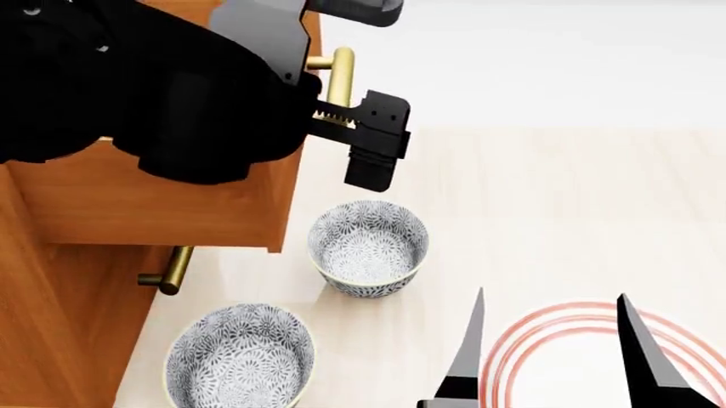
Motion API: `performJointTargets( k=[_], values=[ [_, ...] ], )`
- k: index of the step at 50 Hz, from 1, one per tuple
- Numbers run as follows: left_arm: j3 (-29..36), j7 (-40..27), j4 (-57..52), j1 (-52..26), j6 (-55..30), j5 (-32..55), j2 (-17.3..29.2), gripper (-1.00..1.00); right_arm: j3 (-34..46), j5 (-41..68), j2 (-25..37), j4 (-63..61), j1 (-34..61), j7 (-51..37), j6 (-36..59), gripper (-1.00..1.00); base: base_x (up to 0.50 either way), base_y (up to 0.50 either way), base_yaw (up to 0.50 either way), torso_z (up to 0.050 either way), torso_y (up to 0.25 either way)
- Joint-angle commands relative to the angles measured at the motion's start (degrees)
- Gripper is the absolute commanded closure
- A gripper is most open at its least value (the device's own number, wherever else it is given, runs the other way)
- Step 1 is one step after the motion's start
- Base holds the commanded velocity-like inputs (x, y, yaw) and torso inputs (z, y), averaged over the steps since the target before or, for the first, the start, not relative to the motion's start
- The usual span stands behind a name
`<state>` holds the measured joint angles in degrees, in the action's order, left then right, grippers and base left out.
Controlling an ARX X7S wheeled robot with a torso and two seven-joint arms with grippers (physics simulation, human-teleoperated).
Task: Open the top drawer of the cabinet.
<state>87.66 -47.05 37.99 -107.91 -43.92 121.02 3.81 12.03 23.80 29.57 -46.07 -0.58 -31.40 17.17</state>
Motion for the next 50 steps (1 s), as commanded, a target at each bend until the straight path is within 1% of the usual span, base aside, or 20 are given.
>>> performJointTargets(
  k=[1, 11, 39, 50],
  values=[
    [2.52, 9.07, -8.47, -0.7, 3.63, 21.43, -3.78, -1.0, -1.29, -1.19, -1.12, -0.78, -1.11, 1.51, -1.12, -1.0, -0.01, 0.0, 0.0, 0.0, 0.0],
    [3.44, 9.35, -10.67, -1.88, 5.77, 23.36, -3.8, -1.0, -0.99, -1.26, -1.13, -0.32, -0.92, 1.59, -1.38, -1.0, -0.01, 0.0, 0.0, -0.001, 0.0],
    [3.42, 9.06, -19.35, -3.45, 12.06, 27.39, -3.8, -1.0, -1.29, -0.82, -0.75, -0.51, -1.3, 1.22, -2.01, -1.0, -0.01, 0.0, 0.0, -0.001, 0.0],
    [3.43, 9.08, -20.11, -3.95, 12.54, 27.92, -3.8, -1.0, -1.32, -0.49, -0.54, -1.01, -1.14, 0.86, -1.57, -1.0, -0.01, 0.0, 0.0, 0.0, 0.001]
  ],
)
